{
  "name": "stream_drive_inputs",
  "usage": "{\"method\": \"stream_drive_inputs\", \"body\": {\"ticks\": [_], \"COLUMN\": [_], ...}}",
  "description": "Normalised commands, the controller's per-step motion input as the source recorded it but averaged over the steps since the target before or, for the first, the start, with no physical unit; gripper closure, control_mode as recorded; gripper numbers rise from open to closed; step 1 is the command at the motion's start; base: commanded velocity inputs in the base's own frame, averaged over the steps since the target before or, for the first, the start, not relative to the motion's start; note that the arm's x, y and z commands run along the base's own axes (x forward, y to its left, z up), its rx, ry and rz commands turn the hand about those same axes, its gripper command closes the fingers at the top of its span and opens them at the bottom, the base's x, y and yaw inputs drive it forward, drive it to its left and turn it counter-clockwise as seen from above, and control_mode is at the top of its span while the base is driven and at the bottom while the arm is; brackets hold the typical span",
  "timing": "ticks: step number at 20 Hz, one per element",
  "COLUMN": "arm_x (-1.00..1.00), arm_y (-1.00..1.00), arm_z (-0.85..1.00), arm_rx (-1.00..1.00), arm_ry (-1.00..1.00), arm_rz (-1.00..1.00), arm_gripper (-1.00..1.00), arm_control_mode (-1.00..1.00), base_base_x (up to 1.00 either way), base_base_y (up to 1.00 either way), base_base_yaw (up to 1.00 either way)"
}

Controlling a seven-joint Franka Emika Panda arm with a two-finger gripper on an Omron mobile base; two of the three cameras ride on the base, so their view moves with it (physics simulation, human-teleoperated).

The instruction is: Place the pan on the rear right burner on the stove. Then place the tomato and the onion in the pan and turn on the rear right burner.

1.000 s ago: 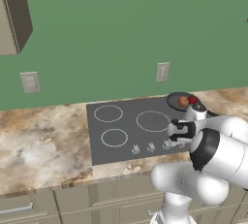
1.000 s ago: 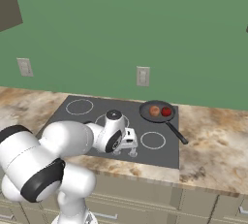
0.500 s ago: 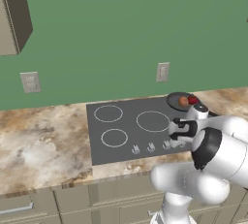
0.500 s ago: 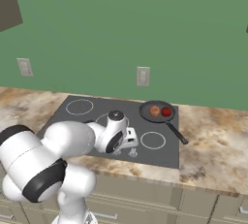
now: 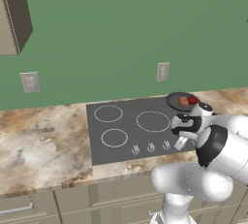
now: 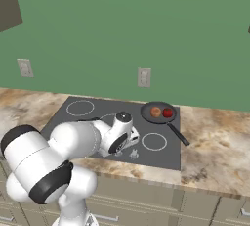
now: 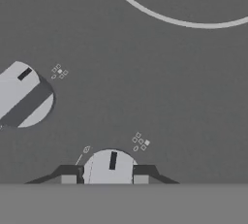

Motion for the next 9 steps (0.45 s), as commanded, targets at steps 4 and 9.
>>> {"method": "stream_drive_inputs", "body": {"ticks": [4, 9], "arm_x": [0.00, 0.00], "arm_y": [0.00, 0.00], "arm_z": [-0.05, -0.06], "arm_rx": [0.00, 0.00], "arm_ry": [0.01, 0.01], "arm_rz": [0.36, 0.39], "arm_gripper": [1.00, 1.00], "arm_control_mode": [-1.00, -1.00], "base_base_x": [0.00, 0.00], "base_base_y": [0.00, 0.00], "base_base_yaw": [0.00, 0.00]}}
